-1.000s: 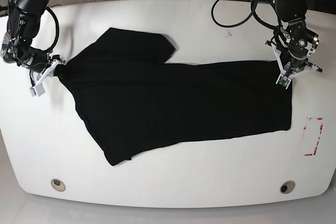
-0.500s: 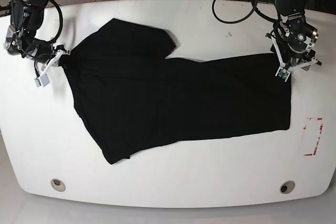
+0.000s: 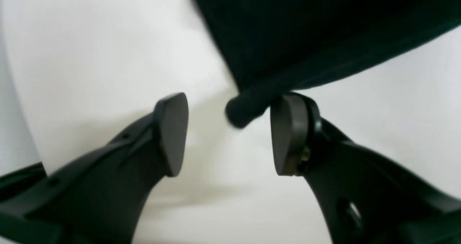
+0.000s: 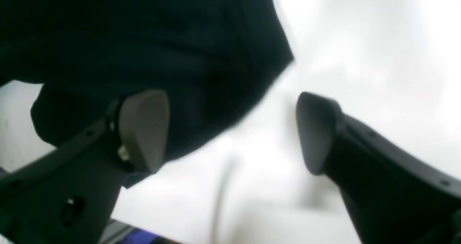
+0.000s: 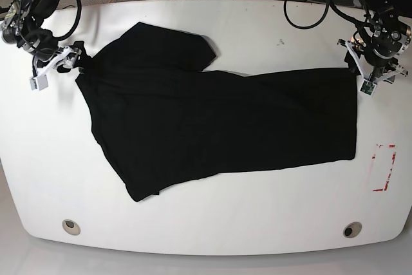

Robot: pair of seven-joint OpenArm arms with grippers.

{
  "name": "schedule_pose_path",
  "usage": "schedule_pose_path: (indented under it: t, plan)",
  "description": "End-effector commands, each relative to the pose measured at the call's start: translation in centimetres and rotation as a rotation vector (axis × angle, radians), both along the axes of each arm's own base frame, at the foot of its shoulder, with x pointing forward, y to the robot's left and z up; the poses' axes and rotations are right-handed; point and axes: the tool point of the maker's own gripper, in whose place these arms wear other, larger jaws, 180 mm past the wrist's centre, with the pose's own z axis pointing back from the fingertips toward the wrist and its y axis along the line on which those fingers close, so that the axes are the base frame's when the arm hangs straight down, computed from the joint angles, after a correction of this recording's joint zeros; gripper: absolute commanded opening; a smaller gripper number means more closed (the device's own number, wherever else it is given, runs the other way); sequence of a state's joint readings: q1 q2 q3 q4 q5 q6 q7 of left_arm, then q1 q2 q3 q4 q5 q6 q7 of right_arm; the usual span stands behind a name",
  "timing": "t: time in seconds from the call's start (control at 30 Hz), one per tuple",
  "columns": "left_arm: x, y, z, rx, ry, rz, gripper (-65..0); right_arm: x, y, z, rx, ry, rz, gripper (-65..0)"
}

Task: Fold the T-shirt properly
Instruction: 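Release the shirt and regrasp its collar edge with both grippers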

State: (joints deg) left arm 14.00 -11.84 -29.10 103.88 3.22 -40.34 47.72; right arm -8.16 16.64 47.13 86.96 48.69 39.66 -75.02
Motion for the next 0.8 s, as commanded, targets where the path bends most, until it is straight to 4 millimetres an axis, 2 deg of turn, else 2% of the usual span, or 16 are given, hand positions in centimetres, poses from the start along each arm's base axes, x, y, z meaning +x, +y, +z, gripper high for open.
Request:
schedule_pose_path:
  t: [0.0,0.27,0.43,0.53,0.6,0.67,0.77]
  plan:
    - [1.1,0.2,1.8,-0.018,-0.067,-0.015,-31.1,-0.6,0.4,0.4,-0.007,-0.017,0.006,-15.1]
    - [2.2,-2.1,3.9,-0.127,-0.159,-0.063,-31.1,-4.0,3.2,-1.1,0.023,0.035,0.014,-15.4]
    - [2.7,-3.1,4.8,-0.186,-0.201,-0.081,-30.8,-5.7,5.7,-2.2,0.055,0.081,0.051,-15.4]
    - [2.7,-2.2,5.3,-0.185,-0.224,-0.049,-30.7,-6.8,6.8,-2.9,0.07,0.114,0.08,-15.4]
    - [3.7,-2.0,5.9,-0.191,-0.253,-0.043,-30.7,-6.9,7.9,-3.2,0.084,0.122,0.107,-15.4]
    - [4.6,-2.3,5.4,-0.219,-0.252,-0.038,-30.7,-6.7,9.3,-3.4,0.111,0.114,0.118,-15.4]
    - [5.1,-2.3,3.7,-0.263,-0.217,-0.018,-30.7,-6.6,10.2,-3.6,0.131,0.111,0.124,-15.4]
